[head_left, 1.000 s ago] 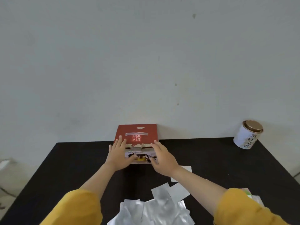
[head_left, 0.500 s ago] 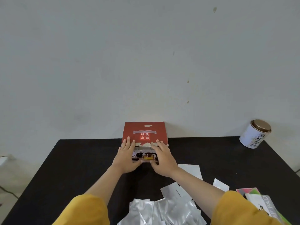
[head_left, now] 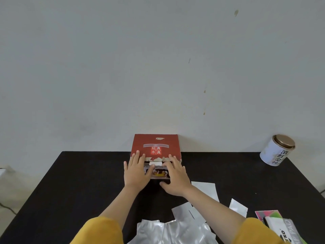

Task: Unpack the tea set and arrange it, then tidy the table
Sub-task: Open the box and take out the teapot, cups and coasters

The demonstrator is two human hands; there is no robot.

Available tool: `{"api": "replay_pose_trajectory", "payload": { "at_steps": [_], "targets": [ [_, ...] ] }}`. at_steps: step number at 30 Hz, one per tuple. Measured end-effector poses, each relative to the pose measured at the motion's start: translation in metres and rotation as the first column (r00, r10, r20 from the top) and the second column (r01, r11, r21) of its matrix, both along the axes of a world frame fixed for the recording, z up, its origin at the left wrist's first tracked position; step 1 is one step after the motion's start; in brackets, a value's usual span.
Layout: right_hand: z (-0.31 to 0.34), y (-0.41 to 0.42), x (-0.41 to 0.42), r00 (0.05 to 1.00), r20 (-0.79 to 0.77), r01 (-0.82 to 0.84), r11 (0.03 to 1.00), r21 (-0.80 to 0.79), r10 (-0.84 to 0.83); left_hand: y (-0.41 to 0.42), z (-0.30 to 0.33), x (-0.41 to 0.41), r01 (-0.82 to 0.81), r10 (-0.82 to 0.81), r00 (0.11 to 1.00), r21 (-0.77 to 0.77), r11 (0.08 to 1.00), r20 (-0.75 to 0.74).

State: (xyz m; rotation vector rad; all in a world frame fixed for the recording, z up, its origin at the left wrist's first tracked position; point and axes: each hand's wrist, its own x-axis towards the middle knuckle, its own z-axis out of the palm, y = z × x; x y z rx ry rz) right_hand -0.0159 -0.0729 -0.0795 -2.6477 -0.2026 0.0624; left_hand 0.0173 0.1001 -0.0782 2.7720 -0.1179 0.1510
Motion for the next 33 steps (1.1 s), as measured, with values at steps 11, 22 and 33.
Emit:
{"api": "replay_pose_trajectory", "payload": {
  "at_steps": [11,22,33],
  "targets": [
    [0.000,-0.021,0.008,0.958,0.074,0.229,0.894,0.386,-0.277,-0.006,-0.003,0.010,-0.222,0.228,0.974,-0.316,0.923,-0.019],
    [0.002,-0.002,0.013,0.923,-0.221,0.379,0.647,0.662,-0.314,0.000,-0.002,0.005,-0.226,0.178,0.974,-0.645,0.730,-0.140],
    [-0.025,0.010,-0.054,0.935,-0.274,0.350,0.706,0.616,-0.225,0.021,-0.006,-0.064,-0.226,0.194,0.973,-0.675,0.702,-0.125]
  ]
}}
